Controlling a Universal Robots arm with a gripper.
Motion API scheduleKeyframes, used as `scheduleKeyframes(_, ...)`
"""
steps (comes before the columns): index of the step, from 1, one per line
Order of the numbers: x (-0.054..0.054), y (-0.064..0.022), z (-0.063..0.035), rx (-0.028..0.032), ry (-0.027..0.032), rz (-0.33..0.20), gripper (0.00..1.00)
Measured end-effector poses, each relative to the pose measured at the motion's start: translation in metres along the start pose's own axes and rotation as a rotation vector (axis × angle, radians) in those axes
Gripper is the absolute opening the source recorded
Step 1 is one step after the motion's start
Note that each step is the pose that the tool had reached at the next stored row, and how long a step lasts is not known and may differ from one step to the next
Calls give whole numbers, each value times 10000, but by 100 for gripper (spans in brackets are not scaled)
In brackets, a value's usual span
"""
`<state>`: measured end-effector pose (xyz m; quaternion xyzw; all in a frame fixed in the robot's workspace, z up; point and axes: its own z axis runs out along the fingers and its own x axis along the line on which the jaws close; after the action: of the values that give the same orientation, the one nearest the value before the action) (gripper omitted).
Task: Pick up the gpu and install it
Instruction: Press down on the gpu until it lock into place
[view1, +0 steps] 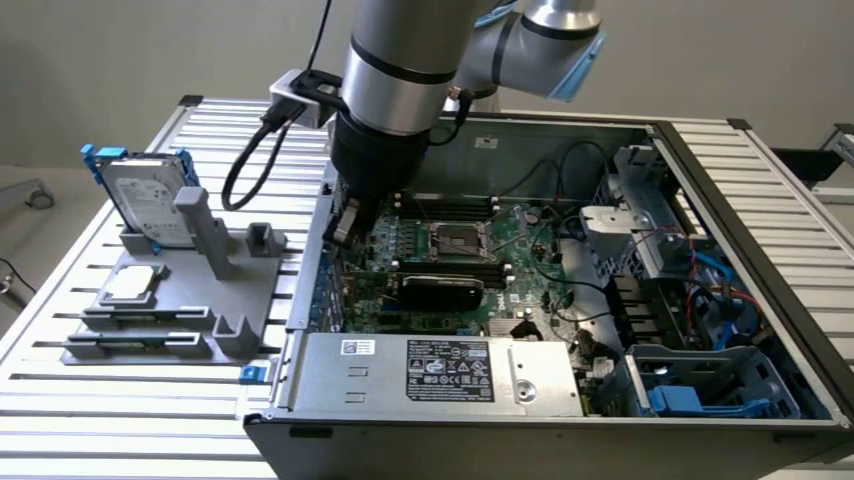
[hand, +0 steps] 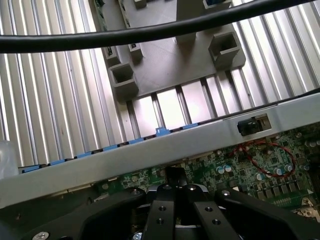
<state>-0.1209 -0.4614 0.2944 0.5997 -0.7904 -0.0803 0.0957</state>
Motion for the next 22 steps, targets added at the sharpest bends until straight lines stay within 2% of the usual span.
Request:
scheduleKeyframes(9, 1, 5, -19, -98, 21, 8, 11)
scheduleKeyframes(22, -1, -3, 10, -139, 35, 9, 11)
